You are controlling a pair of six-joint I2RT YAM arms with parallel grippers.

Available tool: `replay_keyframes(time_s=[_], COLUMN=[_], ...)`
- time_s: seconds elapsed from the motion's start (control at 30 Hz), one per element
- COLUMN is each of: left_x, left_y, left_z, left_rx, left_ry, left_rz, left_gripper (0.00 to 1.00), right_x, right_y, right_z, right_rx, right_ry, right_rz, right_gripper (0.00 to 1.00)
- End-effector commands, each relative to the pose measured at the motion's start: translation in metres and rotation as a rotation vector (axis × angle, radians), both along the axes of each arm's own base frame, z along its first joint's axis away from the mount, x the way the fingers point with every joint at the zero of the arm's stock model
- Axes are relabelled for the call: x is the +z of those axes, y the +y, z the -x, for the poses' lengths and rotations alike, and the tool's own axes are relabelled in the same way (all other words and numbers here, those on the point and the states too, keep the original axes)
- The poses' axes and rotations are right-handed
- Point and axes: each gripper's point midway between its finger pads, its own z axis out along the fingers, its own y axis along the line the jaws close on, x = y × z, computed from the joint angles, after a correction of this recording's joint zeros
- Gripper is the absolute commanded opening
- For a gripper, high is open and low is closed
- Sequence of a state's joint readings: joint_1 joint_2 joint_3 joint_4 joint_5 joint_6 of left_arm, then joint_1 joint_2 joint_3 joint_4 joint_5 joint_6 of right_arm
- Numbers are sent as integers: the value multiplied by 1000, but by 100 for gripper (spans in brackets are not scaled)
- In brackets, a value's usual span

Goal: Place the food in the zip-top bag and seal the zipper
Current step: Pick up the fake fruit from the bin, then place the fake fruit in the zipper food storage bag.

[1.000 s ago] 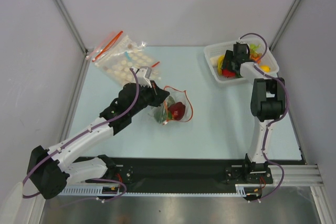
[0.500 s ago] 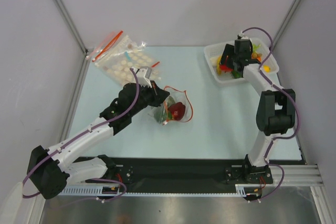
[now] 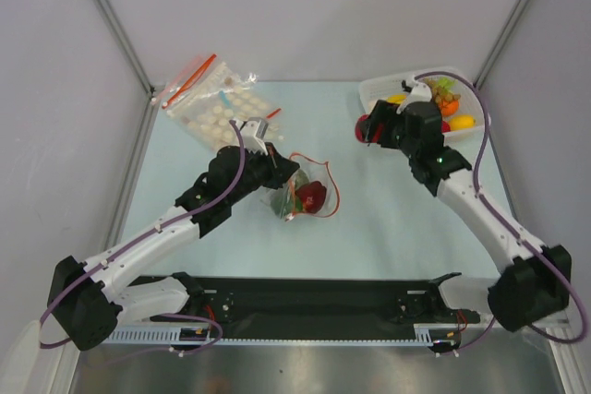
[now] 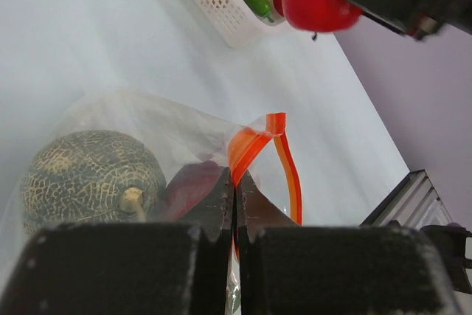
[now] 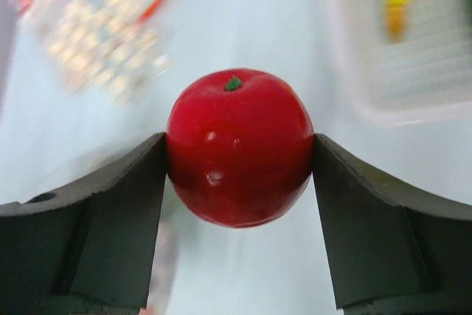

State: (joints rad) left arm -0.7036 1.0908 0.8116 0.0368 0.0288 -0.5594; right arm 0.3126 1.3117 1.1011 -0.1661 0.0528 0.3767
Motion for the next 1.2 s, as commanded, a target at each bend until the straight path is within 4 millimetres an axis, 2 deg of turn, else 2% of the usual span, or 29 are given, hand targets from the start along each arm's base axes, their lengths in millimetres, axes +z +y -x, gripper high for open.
replay_keyframes(time_s=[0.0, 0.03, 0.07, 0.1, 0.13, 0.17, 0.27, 0.3, 0.37, 0.4, 0.53, 0.6, 0.63, 0.8, 0.93, 1.07, 1.1, 1.17], left_x=[23, 24, 25, 25, 25, 25, 25, 27, 30, 33, 43, 47, 51, 64, 69, 74, 74, 76], left_y=[1, 4, 6, 7, 7, 7, 10, 11, 11, 12, 15, 7, 4, -16, -27, -31, -31, -31], left_z=[-2, -3, -3, -3, -3, -3, -6, -5, -4, -3, 1, 11, 15, 40, 52, 60, 61, 64], left_rx=[6, 19, 29, 34, 33, 34, 59, 59, 57, 56, 55, -4, -27, -159, -247, -287, -292, -303], left_ry=[-39, -40, -44, -43, -45, -40, -39, -41, -48, -55, -79, -66, -69, -67, -41, -35, -32, -33], left_rz=[38, 35, 36, 37, 37, 35, 25, 28, 33, 40, 56, 85, 104, 157, 190, 215, 219, 225], left_gripper=[2, 2, 2, 2, 2, 2, 3, 3, 2, 2, 2, 2, 2, 2, 2, 2, 2, 2], right_x=[60, 65, 80, 66, 66, 80, 68, 64, 56, 45, 29, 23, 14, 4, 10, 15, 21, 19], right_y=[45, 53, 68, 71, 76, 88, 105, 119, 130, 145, 171, 173, 174, 175, 172, 162, 159, 158], right_z=[48, 61, 85, 96, 105, 121, 140, 151, 155, 162, 168, 159, 152, 137, 132, 132, 133, 132], right_rx=[152, 186, 249, 277, 307, 363, 452, 510, 537, 577, 609, 560, 529, 485, 449, 412, 405, 405], right_ry=[-188, -225, -280, -280, -305, -368, -402, -405, -424, -408, -417, -400, -374, -343, -377, -411, -430, -427], right_rz=[-49, -51, -70, -46, -46, -69, -69, -67, -10, 19, 106, 144, 168, 147, 107, 62, 47, 48], right_gripper=[45, 45, 45, 45, 45, 45, 44, 44, 44, 44, 44, 44, 43, 42, 41, 40, 39, 40])
